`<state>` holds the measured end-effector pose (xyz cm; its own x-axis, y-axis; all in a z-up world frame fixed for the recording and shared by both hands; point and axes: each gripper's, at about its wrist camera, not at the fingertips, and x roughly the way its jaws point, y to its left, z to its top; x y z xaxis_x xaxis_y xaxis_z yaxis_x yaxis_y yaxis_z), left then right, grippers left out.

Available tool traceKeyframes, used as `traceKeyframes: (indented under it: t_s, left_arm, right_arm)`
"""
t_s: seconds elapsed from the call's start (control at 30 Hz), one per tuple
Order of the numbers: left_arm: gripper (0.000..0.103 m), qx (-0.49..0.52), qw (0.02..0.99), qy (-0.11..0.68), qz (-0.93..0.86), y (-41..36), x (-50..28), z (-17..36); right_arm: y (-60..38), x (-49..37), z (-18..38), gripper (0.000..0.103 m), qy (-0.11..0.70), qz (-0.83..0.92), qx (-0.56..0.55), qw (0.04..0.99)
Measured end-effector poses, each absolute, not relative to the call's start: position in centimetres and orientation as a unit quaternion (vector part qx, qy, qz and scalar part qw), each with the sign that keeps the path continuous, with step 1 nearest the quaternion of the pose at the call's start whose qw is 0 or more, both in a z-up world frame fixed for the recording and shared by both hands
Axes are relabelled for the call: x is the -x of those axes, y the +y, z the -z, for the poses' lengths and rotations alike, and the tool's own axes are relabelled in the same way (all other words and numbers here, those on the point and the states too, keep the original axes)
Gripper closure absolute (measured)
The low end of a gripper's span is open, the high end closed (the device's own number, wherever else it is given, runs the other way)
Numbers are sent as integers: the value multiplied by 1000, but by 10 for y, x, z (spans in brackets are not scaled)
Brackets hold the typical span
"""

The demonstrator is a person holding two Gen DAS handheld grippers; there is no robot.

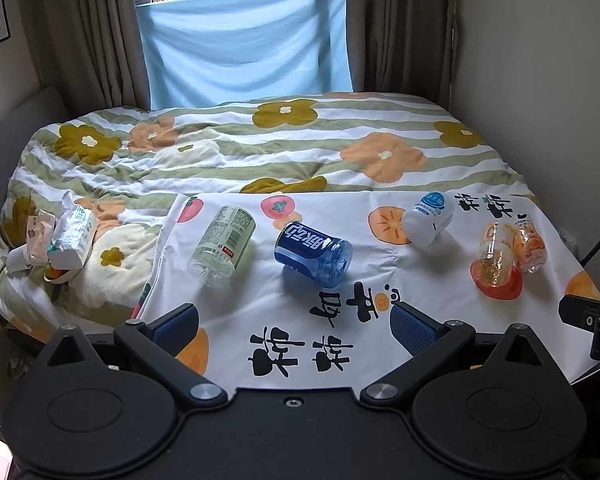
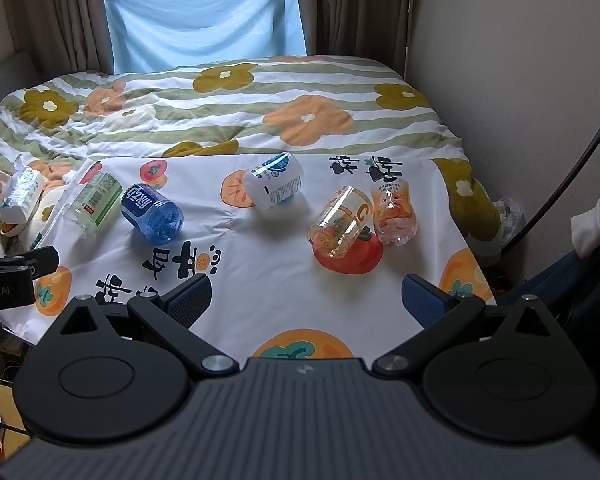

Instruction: Flip cup upright

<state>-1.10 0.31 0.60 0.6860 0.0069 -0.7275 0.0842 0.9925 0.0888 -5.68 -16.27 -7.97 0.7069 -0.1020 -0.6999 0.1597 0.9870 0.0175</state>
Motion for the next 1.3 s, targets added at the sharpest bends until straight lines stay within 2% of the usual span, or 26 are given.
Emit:
traceKeyframes:
  t_s: [1.3]
  left_arm:
    - [0,-59,917,395,16,5,13,-7]
  right_arm:
    - [-157,59,79,0,375,68,-39,924]
